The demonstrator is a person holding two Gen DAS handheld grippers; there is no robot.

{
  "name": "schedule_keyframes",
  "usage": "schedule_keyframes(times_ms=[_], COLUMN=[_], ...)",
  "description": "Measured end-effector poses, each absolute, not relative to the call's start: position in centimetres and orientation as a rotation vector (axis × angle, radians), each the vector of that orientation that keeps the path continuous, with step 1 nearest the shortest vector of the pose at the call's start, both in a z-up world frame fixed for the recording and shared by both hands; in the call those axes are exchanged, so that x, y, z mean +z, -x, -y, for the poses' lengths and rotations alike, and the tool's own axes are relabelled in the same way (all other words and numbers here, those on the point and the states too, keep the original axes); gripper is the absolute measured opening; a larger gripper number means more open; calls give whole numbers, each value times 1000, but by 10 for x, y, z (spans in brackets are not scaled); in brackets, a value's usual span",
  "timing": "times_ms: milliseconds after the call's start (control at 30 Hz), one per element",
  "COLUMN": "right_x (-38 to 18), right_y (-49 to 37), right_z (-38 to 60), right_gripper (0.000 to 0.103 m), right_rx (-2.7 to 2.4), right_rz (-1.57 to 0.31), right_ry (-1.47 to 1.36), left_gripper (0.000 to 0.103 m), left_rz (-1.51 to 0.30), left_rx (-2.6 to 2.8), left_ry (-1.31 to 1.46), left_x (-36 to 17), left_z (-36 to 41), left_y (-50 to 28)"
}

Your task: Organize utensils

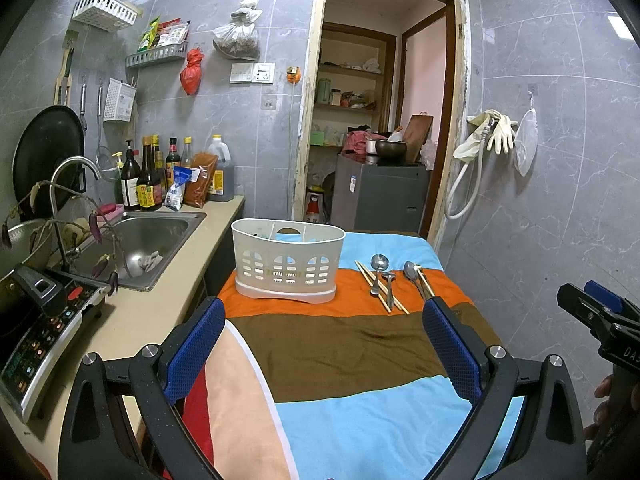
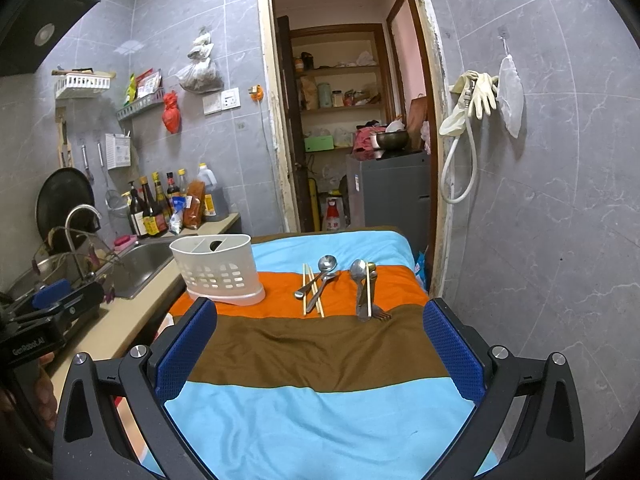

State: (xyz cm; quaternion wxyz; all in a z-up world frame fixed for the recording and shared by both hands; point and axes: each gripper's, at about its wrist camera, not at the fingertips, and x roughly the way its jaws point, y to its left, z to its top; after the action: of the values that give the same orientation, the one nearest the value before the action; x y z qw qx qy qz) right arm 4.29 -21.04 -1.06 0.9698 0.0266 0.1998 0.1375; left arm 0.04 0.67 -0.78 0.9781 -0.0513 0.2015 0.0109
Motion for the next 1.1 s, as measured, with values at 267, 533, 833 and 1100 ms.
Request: schedule_keyframes(times_ms=[267,533,833,1100], right_x=[-13,-9,13,22], right_y=[-44,-49,-60,-87], right_z=[214,215,191,188], right_gripper=[103,103,103,103], right_rx=[277,276,264,234], right_rz=[-404,-397,-360,-342], right_ry=[-55,-53,-44,-54], left_gripper=[97,97,97,97], left_rz=[-408,-401,-420,-438], left_rx=[24,31,39,58], left_ry=[107,89,106,105], left_x=[-10,-6,5,16], left_z=[-9,-12,-19,-22], left_y=[0,-11,-33,-57])
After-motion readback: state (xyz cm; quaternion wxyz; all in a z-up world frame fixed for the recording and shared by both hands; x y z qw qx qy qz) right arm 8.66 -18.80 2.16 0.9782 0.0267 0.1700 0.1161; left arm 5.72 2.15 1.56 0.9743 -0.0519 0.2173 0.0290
